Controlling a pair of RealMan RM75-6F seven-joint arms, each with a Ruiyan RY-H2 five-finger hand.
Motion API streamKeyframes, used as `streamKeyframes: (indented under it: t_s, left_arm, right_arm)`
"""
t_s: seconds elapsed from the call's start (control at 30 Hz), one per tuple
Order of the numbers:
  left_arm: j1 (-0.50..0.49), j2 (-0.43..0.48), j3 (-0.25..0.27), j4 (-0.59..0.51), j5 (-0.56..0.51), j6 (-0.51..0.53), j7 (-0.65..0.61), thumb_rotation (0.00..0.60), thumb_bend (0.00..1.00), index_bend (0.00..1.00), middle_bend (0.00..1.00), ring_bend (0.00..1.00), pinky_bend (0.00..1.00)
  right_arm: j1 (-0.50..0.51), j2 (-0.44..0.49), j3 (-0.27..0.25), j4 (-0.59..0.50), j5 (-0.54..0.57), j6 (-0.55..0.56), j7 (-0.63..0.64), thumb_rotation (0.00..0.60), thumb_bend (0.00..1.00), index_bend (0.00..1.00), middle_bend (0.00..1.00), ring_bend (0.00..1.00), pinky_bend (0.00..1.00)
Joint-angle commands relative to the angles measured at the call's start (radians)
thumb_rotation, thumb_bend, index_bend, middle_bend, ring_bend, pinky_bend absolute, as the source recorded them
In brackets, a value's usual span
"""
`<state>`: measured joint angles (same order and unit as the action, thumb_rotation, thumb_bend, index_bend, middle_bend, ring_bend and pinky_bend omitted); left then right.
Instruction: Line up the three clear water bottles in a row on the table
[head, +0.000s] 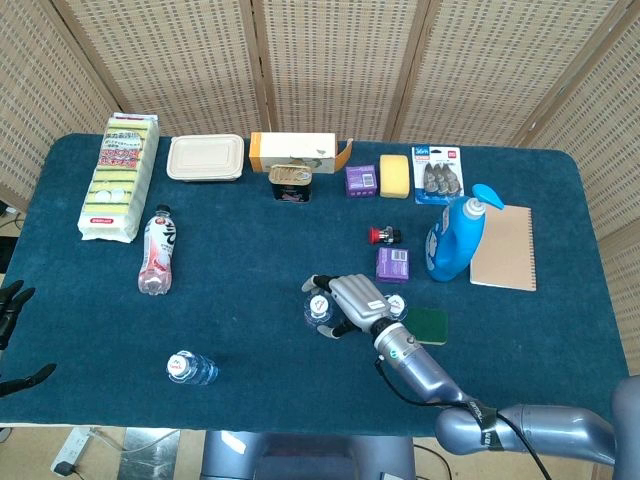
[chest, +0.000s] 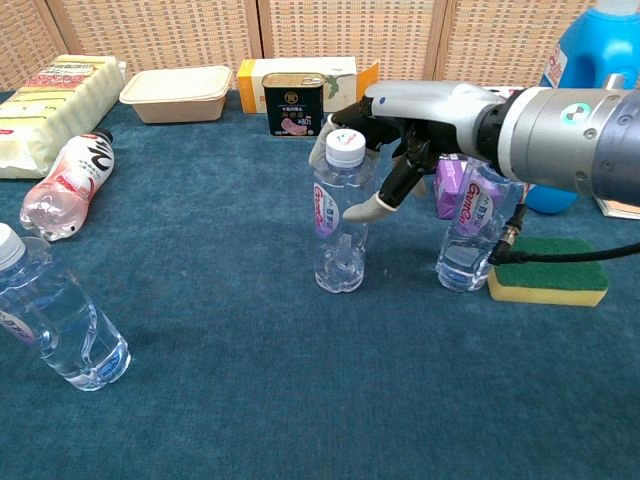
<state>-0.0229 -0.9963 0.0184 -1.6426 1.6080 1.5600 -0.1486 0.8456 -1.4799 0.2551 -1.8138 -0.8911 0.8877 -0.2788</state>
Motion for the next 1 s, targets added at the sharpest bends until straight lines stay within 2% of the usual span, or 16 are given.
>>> streamKeyframes:
  t_s: [0.03, 0.47, 0.53, 0.67, 0.73, 0.83, 0.9, 1.0]
  left_arm:
    - [0.000, 0.000, 0.000, 0.000, 0.000, -0.001, -0.001, 0.600, 0.04, 0.00, 0.00, 0.00, 0.02]
    - [-0.001, -0.001, 0.002, 0.000, 0.004, -0.001, 0.001, 0.600, 0.04, 0.00, 0.00, 0.00, 0.02]
    - [-0.003, -0.001, 0.001, 0.001, 0.001, -0.004, 0.001, 0.600, 0.04, 0.00, 0.00, 0.00, 0.02]
    - [-0.010, -0.002, -0.001, 0.005, 0.000, -0.013, -0.005, 0.600, 0.04, 0.00, 0.00, 0.00, 0.02]
    - [-0.017, -0.006, -0.003, 0.013, 0.004, -0.020, -0.014, 0.600, 0.04, 0.00, 0.00, 0.00, 0.02]
    - [-0.039, -0.020, 0.004, 0.041, 0.000, -0.068, -0.078, 0.600, 0.04, 0.00, 0.00, 0.00, 0.02]
    - [-0.072, -0.052, 0.025, 0.132, 0.064, -0.097, -0.185, 0.600, 0.04, 0.00, 0.00, 0.00, 0.02]
    - [-0.097, -0.095, 0.047, 0.261, 0.139, -0.077, -0.343, 0.600, 0.04, 0.00, 0.00, 0.00, 0.02]
  right_arm:
    - [-0.010, 0.037, -0.006, -0.043, -0.027, 0.000, 0.017, 0.600, 0.27, 0.20, 0.26, 0.32, 0.67]
    - [-0.037, 0.163, 0.020, -0.201, -0.111, 0.072, 0.028, 0.600, 0.25, 0.17, 0.20, 0.27, 0.62]
    - [-0.049, 0.196, 0.021, -0.229, -0.145, 0.093, 0.025, 0.600, 0.20, 0.16, 0.18, 0.24, 0.57]
    - [-0.083, 0.261, 0.004, -0.262, -0.236, 0.126, 0.025, 0.600, 0.03, 0.09, 0.09, 0.10, 0.36]
    - [-0.108, 0.294, -0.008, -0.271, -0.291, 0.150, 0.035, 0.600, 0.00, 0.07, 0.06, 0.05, 0.29]
    - [-0.162, 0.355, -0.037, -0.280, -0.391, 0.205, 0.050, 0.600, 0.00, 0.06, 0.04, 0.03, 0.26]
    - [-0.248, 0.428, -0.089, -0.271, -0.509, 0.298, 0.064, 0.600, 0.00, 0.06, 0.04, 0.02, 0.26]
    - [-0.302, 0.460, -0.134, -0.230, -0.611, 0.348, 0.124, 0.600, 0.00, 0.06, 0.04, 0.02, 0.26]
